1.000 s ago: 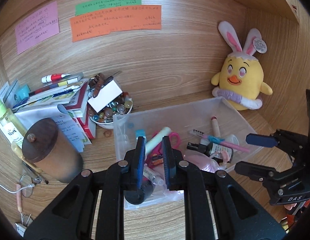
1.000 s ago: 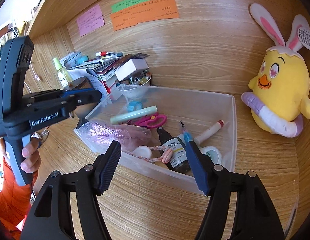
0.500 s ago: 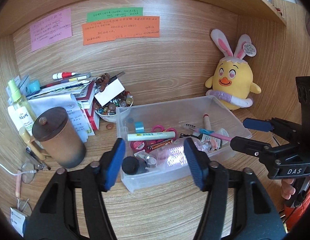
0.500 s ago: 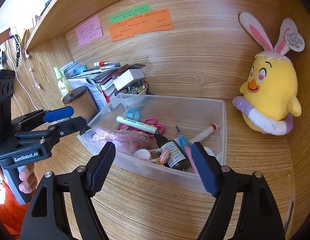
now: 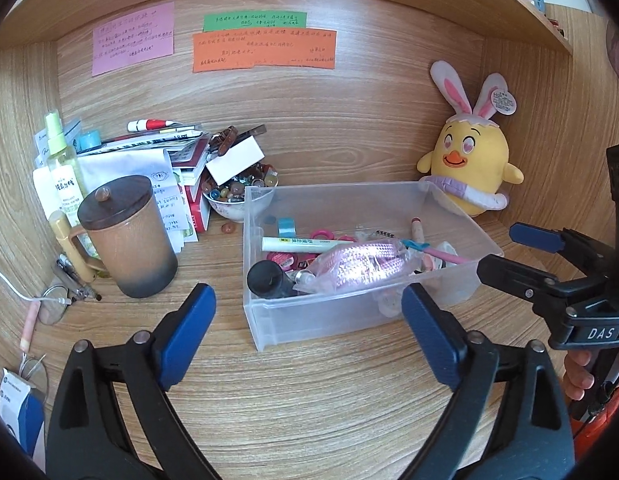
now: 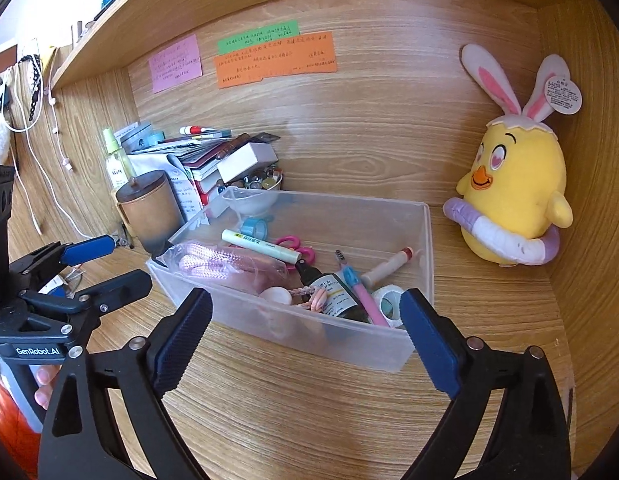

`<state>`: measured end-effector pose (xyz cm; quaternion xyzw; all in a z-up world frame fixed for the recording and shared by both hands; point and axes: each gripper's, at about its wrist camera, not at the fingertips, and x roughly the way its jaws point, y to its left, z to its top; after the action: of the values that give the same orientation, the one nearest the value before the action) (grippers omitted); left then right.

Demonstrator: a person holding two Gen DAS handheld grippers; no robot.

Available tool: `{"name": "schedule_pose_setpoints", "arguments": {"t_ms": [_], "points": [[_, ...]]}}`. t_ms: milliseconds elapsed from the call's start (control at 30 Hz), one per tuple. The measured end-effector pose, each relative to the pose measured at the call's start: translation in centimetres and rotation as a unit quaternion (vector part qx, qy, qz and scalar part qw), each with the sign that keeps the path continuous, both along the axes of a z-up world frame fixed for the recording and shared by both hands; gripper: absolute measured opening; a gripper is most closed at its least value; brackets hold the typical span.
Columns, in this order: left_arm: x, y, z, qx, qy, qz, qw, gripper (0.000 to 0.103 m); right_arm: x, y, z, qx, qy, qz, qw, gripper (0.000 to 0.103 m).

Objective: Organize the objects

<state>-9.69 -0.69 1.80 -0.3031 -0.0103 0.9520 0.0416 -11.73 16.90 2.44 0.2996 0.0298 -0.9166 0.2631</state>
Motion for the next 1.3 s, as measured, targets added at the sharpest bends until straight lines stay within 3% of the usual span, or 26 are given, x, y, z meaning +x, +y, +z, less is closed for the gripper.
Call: {"name": "schedule_pose_setpoints", "arguments": {"t_ms": [133, 1300], "points": [[0.5, 0.2, -0.1, 0.003, 0.004, 0.000, 1.0000, 0.097, 0.8, 0.3, 0.0, -0.004, 0.010, -0.006, 1.000, 0.102], [1.0, 0.7, 0.1, 0.011, 0.014, -0.010, 0.9998, 0.098, 1.3, 0.5, -0.1, -0.009, 0.006, -0.008, 1.000, 0.103]]}}
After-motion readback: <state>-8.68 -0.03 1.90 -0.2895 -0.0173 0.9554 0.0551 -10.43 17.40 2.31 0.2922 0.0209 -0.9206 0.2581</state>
